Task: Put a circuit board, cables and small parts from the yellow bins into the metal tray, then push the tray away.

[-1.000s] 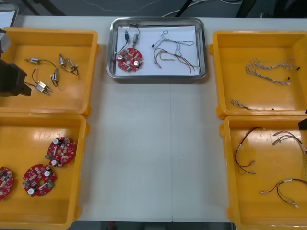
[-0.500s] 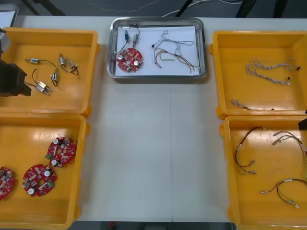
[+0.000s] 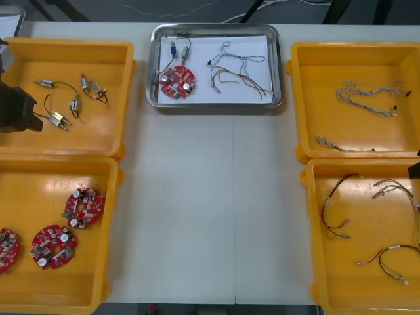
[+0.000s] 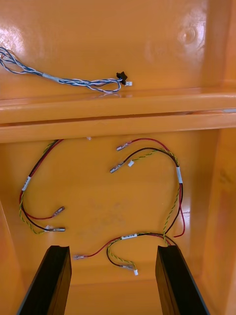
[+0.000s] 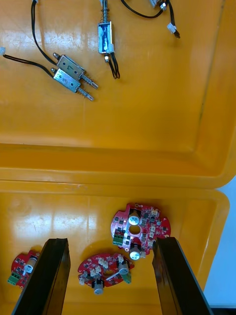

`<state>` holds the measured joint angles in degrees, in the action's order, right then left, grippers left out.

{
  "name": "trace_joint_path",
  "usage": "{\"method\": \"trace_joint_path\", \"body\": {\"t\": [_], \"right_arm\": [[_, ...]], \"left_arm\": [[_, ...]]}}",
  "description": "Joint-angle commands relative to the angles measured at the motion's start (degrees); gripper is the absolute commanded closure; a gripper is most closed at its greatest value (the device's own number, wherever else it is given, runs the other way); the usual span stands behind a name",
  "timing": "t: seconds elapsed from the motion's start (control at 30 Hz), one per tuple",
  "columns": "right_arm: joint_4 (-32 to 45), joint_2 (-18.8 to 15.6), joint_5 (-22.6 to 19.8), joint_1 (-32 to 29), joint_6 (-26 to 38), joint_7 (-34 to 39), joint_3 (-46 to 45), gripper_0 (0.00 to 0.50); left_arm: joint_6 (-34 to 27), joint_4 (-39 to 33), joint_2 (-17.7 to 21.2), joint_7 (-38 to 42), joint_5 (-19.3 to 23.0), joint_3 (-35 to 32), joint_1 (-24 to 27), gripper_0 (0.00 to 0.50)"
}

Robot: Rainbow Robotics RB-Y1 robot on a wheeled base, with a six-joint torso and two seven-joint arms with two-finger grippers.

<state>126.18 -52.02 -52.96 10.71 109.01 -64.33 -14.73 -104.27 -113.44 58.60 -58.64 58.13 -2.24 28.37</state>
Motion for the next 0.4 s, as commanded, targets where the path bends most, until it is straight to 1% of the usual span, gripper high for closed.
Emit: {"method": "trace_joint_path", "body": {"t": [0.03,0.4], "right_arm": [[1.61,0.34,0.49,-0.77,-0.47,-1.41,-2.06,0.0],[1.61,0.34,0.49,-0.77,-0.47,-1.41,-2.06,0.0]], "left_arm": [[-0.41,-0.47,2.4,-4.73,-0.47,-1.36,-0.33,0.0],[-0.41,-0.47,2.4,-4.73,-0.47,-1.36,-0.33,0.0]]}}
